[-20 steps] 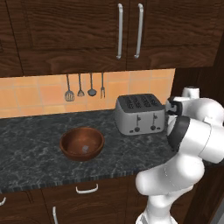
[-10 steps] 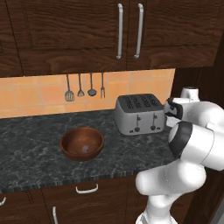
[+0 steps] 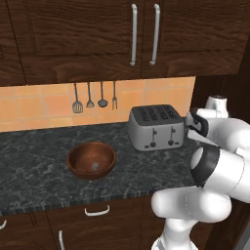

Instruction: Grab a lemon wedge from the fridge and one ice cube from the ice bowl, and put them in the glass of lemonade.

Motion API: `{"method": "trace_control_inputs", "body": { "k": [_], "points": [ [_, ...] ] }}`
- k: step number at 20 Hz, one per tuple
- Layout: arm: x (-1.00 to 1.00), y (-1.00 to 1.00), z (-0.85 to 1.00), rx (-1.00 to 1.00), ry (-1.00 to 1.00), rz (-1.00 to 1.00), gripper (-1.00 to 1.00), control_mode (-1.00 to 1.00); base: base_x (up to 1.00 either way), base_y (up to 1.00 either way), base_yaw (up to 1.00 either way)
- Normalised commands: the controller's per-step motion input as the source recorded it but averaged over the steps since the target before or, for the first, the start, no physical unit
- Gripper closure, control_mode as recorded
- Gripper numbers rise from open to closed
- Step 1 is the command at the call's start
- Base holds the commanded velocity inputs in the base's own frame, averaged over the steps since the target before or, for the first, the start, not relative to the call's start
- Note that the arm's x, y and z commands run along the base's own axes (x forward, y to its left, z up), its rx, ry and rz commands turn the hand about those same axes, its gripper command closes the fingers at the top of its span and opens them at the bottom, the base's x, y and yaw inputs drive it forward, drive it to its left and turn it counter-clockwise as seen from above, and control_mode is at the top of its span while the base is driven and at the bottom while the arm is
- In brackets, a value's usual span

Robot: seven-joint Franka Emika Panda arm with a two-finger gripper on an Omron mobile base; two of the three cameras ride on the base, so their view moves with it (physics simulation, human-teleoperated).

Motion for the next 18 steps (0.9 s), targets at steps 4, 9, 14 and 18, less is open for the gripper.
{"method": "trace_control_inputs", "body": {
  "k": [4, 9, 14, 18],
  "points": [
    [0.06, -0.05, 0.30, 0.00, -0.14, 0.00, -1.00, -1.00, 0.00, 0.00, 0.00],
    [-0.15, -0.15, 0.59, 0.02, -0.25, 0.00, -1.00, -1.00, 0.00, 0.00, 0.00],
    [-0.91, -0.22, 0.51, 0.03, -0.41, 0.05, -1.00, -1.00, 0.00, 0.00, 0.00],
    [-0.97, 0.47, -0.07, -0.08, -0.27, 0.14, -1.00, -1.00, 0.00, 0.00, 0.00]
  ]
}}
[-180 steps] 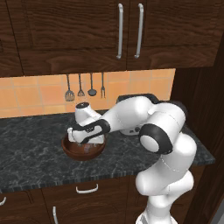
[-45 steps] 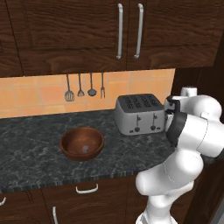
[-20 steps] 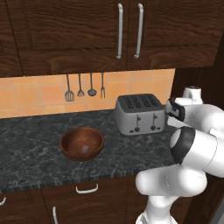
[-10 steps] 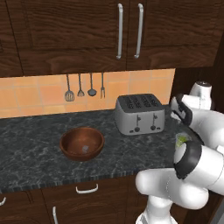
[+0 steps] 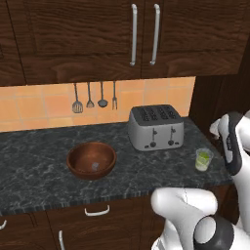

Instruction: Grab a lemon wedge from the fridge and one ice cube from the ice bowl, and put them in the glass of lemonade.

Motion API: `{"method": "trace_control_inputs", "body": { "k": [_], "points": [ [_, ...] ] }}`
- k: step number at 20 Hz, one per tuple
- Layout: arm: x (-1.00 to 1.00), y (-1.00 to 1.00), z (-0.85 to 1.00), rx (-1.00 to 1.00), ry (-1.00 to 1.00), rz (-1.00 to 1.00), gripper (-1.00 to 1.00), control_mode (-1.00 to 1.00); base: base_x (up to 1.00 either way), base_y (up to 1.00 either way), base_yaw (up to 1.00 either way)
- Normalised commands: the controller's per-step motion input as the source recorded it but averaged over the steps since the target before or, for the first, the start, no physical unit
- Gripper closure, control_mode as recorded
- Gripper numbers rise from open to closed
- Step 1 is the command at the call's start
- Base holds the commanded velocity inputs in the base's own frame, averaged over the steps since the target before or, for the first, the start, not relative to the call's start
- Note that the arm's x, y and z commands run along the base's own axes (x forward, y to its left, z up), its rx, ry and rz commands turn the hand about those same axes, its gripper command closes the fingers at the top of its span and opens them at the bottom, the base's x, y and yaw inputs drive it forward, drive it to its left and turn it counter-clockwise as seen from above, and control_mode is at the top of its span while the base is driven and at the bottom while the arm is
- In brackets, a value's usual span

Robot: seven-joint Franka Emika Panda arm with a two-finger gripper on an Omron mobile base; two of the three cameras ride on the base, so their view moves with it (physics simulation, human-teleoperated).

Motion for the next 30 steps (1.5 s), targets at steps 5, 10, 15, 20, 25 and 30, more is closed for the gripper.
{"method": "trace_control_inputs", "body": {
  "k": [5, 10, 15, 20, 25, 30],
  "points": [
    [-0.72, 1.00, -0.29, -0.21, -0.24, 0.22, -1.00, -1.00, 0.00, 0.00, 0.00],
    [0.08, 1.00, -0.03, -0.25, -0.17, 0.11, -1.00, -1.00, 0.00, 0.00, 0.00],
    [0.51, 1.00, 0.19, -0.27, 0.05, 0.04, -1.00, -1.00, 0.00, 0.00, 0.00],
    [0.68, 1.00, 0.39, -0.37, 0.05, 0.00, -1.00, -1.00, 0.00, 0.00, 0.00],
    [0.94, 1.00, -0.38, -0.42, 0.17, -0.01, -1.00, -1.00, 0.00, 0.00, 0.00],
    [1.00, 0.76, -0.84, -0.24, 0.10, -0.04, -1.00, -1.00, 0.00, 0.00, 0.00]
  ]
}}
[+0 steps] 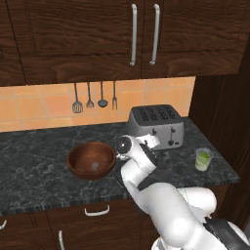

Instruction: Grab a lemon wedge from the fridge and one ice cube from the ice bowl, and put them in the glass of lemonade.

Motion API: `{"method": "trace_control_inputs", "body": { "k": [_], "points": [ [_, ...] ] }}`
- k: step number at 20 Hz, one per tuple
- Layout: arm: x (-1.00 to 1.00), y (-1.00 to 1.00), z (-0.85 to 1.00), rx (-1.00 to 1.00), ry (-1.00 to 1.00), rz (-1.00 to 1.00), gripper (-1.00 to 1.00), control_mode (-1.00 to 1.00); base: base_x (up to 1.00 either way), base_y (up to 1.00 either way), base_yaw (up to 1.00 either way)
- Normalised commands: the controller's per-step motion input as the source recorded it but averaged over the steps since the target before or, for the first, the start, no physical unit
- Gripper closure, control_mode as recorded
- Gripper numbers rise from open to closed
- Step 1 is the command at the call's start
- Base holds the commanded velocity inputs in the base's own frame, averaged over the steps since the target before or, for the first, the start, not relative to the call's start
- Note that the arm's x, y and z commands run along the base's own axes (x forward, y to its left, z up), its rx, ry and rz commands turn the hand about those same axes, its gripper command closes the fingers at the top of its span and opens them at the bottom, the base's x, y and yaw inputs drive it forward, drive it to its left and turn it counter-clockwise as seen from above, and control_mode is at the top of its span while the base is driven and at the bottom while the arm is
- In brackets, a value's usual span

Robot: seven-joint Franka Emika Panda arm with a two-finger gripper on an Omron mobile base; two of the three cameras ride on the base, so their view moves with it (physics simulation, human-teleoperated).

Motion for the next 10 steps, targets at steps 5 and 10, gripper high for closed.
{"method": "trace_control_inputs", "body": {
  "k": [5, 10],
  "points": [
    [0.41, 0.03, 0.27, 0.02, 0.02, -0.19, -1.00, -1.00, 0.00, 0.00, 0.00],
    [-0.63, -0.06, 1.00, 0.14, -0.21, -0.15, -1.00, -1.00, 0.00, 0.00, 0.00]
  ]
}}
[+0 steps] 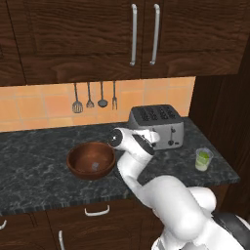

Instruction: Grab a lemon wedge from the fridge and one ice cube from the ice bowl, and put them in the glass of lemonade.

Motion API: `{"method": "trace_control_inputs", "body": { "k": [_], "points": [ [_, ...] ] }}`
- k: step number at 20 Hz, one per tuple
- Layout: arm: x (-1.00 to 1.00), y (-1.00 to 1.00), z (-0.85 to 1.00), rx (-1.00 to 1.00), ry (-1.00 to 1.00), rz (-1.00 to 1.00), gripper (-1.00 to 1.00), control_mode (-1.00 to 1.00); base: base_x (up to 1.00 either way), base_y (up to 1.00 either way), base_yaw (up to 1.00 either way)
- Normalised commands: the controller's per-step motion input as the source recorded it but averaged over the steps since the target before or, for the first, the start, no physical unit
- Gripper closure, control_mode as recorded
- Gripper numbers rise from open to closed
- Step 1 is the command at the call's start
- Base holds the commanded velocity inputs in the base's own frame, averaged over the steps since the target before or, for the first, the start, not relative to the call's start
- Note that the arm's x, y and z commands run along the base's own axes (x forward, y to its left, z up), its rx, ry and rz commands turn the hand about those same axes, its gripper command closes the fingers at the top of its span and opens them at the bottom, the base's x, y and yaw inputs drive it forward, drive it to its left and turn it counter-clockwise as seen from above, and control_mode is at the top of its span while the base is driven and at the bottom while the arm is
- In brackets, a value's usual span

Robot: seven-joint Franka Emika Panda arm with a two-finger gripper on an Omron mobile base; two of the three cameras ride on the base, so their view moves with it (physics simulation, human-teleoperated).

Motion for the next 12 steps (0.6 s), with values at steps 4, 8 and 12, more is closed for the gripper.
{"method": "trace_control_inputs", "body": {
  "k": [4, 8, 12],
  "points": [
    [-0.62, -0.84, 1.00, 0.26, -0.45, -0.09, -1.00, -1.00, 0.00, 0.00, 0.00],
    [-0.50, -1.00, 0.61, 0.48, -0.37, -0.02, -1.00, -1.00, 0.00, 0.00, 0.00],
    [-0.54, -1.00, 0.26, 0.62, -0.23, -0.05, -1.00, -1.00, 0.00, 0.00, 0.00]
  ]
}}
